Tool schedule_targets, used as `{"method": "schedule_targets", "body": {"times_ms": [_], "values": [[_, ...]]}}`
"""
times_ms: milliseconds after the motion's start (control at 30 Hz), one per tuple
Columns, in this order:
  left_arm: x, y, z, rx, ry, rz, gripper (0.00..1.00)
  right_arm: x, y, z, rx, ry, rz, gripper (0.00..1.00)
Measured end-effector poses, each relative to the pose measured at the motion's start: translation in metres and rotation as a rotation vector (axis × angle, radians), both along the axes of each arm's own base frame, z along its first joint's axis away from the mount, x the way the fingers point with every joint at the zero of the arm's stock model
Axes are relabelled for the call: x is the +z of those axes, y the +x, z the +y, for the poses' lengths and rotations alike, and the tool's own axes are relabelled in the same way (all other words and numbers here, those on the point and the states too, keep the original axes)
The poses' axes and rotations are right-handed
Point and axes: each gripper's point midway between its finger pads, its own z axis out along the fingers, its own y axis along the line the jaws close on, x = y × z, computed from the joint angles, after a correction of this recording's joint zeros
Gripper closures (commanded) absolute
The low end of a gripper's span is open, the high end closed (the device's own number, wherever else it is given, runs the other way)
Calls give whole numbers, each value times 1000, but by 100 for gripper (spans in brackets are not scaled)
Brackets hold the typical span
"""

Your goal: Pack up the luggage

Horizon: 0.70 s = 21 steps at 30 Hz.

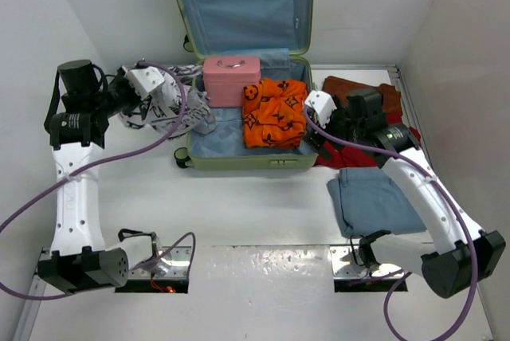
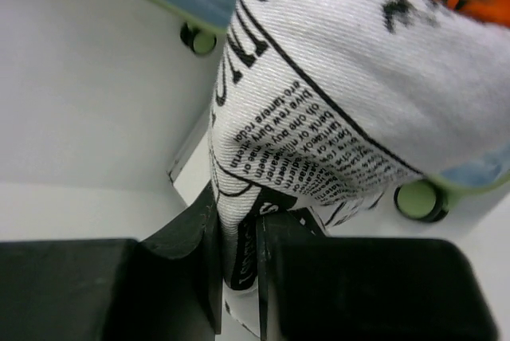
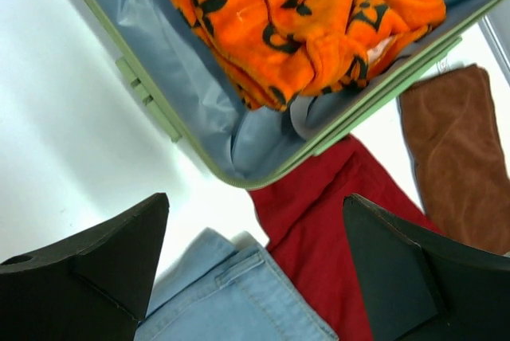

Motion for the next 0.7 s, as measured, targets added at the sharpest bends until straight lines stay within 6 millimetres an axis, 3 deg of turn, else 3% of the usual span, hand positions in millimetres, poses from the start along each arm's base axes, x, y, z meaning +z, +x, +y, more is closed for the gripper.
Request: {"method": "schedule_targets", "body": {"times_ms": [167,333,400,567,700], "values": [[37,2,-38,-61,-60,-50,100,-6,-8,-8,-16,-2,5,11],[50,28,-82,-118,-78,-72,100,-14,-9,-16,-37,-8,22,11],[46,45,-98,-123,-72,-73,100,-15,-8,-18,-44,-9,26,11],[13,93,-128,-70,-23,-50,100,-23,-4,-21,-56,-12,50,11],[-16,108,-142,-60,42,-41,100,-30,-2,-23,-62,-14,76,11]]}}
